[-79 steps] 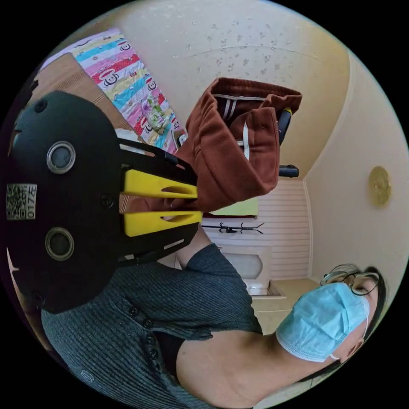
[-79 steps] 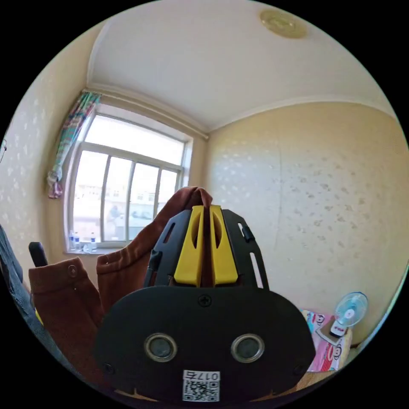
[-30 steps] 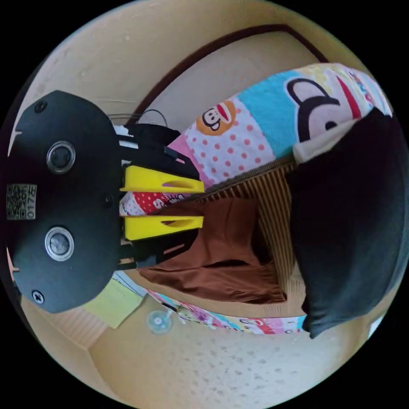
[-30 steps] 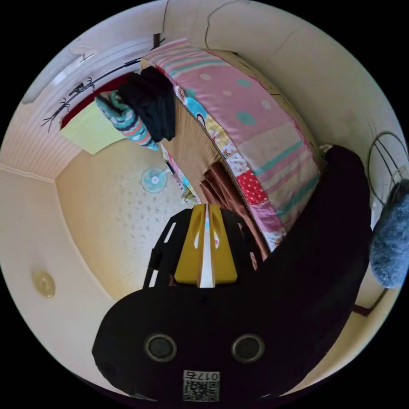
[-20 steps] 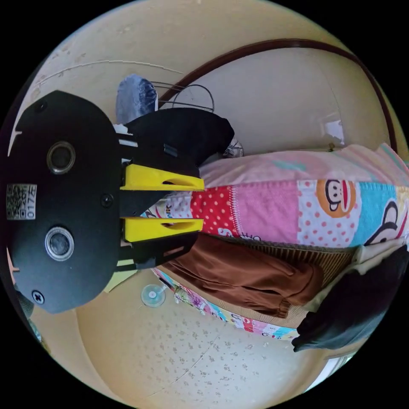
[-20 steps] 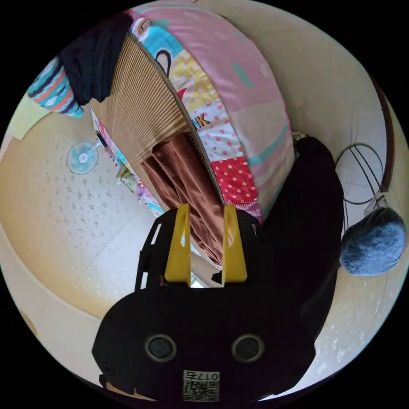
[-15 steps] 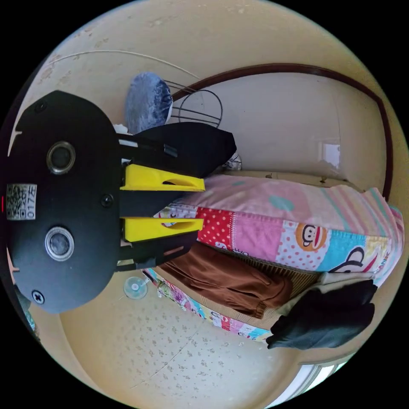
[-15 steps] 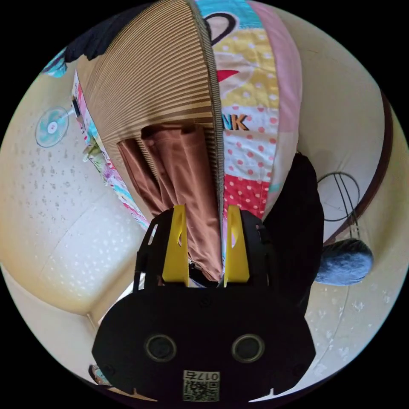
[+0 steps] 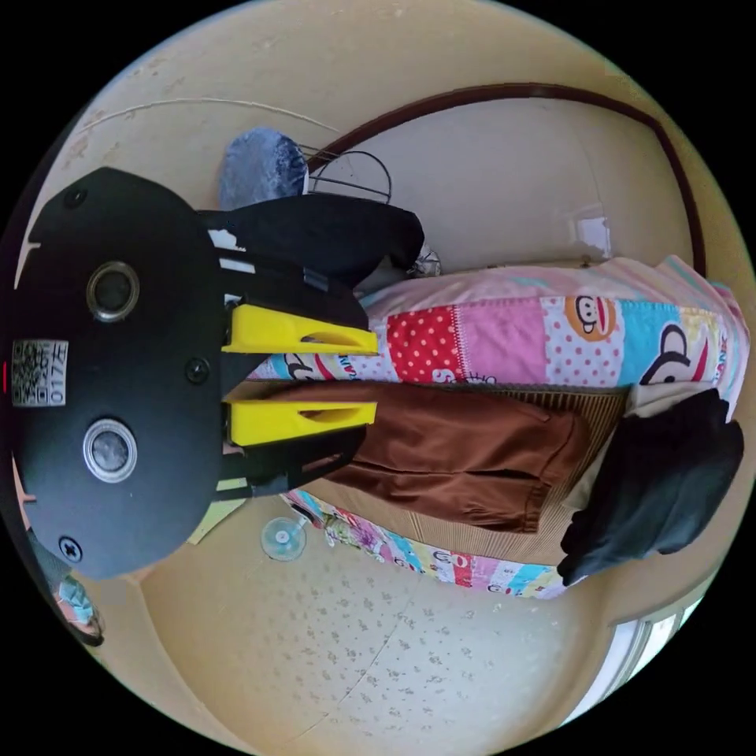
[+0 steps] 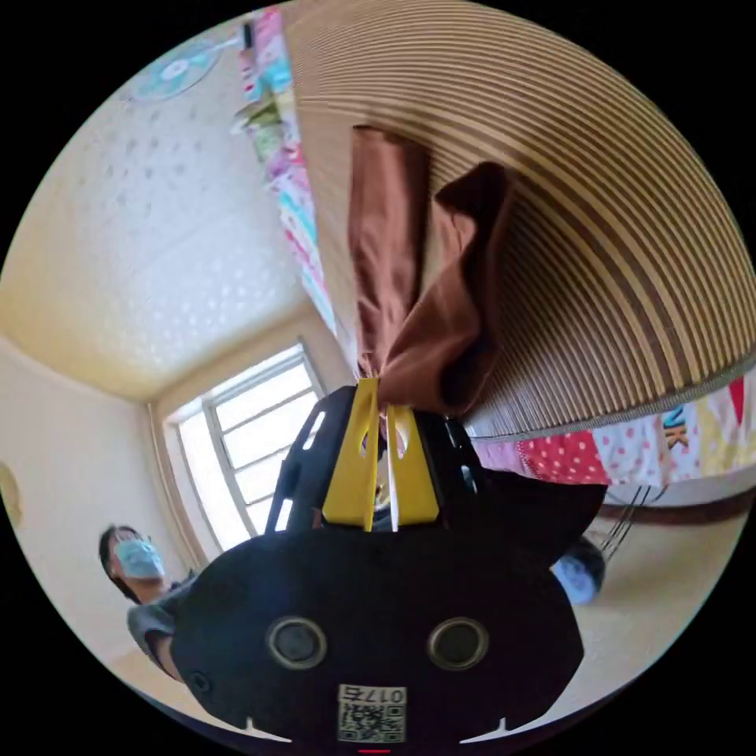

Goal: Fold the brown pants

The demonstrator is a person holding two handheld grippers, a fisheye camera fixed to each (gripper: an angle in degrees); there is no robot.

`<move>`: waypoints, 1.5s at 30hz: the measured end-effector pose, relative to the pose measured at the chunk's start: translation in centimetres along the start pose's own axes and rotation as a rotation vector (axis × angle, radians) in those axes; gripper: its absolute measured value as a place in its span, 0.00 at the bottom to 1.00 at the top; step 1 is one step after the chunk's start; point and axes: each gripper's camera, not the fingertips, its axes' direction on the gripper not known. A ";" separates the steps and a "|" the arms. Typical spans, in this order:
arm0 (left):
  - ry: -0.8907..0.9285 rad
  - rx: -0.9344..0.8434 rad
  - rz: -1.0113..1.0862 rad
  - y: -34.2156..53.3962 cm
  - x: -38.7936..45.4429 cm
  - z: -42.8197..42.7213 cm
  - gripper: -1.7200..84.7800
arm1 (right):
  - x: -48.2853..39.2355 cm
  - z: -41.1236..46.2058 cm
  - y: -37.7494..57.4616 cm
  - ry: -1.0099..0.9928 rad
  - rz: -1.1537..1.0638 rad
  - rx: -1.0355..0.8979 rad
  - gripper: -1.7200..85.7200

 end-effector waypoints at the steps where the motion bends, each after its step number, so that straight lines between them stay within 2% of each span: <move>1: 0.002 -0.012 0.011 0.0 0.4 0.5 0.13 | -1.4 -0.6 0.8 0.022 -0.060 -0.016 0.03; 3: -0.012 -0.056 0.052 0.1 1.7 2.3 0.13 | -4.9 -3.8 4.9 0.138 -0.208 -0.017 0.03; 5: -0.027 -0.082 0.077 0.3 2.3 3.4 0.14 | -4.2 -6.5 7.7 0.175 -0.177 0.028 0.03; 7: -0.034 -0.103 0.092 0.4 2.4 4.3 0.14 | -1.1 -9.2 10.1 0.168 -0.060 0.127 0.03; 9: -0.048 -0.125 0.084 0.4 1.7 5.2 0.15 | 4.5 -12.7 14.5 0.109 0.188 0.351 0.03; 12: -0.062 -0.126 0.056 0.1 0.3 5.7 0.16 | 8.8 -14.1 20.7 0.018 0.349 0.571 0.03; 15: -0.064 -0.122 0.044 -0.8 -0.9 5.8 0.17 | 11.0 -12.2 25.1 -0.040 0.486 0.619 0.05; 21: -0.091 -0.119 0.086 -4.5 -1.2 7.2 0.19 | 12.1 -5.5 29.4 -0.258 0.559 0.626 0.12; 26: -0.136 -0.084 0.111 -7.5 -1.0 9.9 0.21 | 11.8 -1.6 31.2 -0.317 0.598 0.655 0.14; 32: -0.027 -0.107 0.097 -9.5 -2.3 14.8 0.15 | 9.4 1.5 30.1 -0.156 0.556 0.545 0.14; 36: -0.062 -0.140 0.124 -9.2 -3.0 15.3 0.07 | 8.3 3.8 30.0 -0.098 0.505 0.480 0.07; 38: 0.042 -0.172 0.218 -9.0 -3.0 14.3 0.07 | 7.6 4.4 30.4 -0.092 0.440 0.448 0.05; 40: 0.071 -0.194 0.325 -8.1 -2.1 12.5 0.07 | 6.1 4.6 31.2 -0.031 0.360 0.421 0.04; 45: 0.104 -0.160 0.616 -4.2 4.2 6.0 0.06 | -3.6 5.7 32.9 0.324 0.079 0.296 0.03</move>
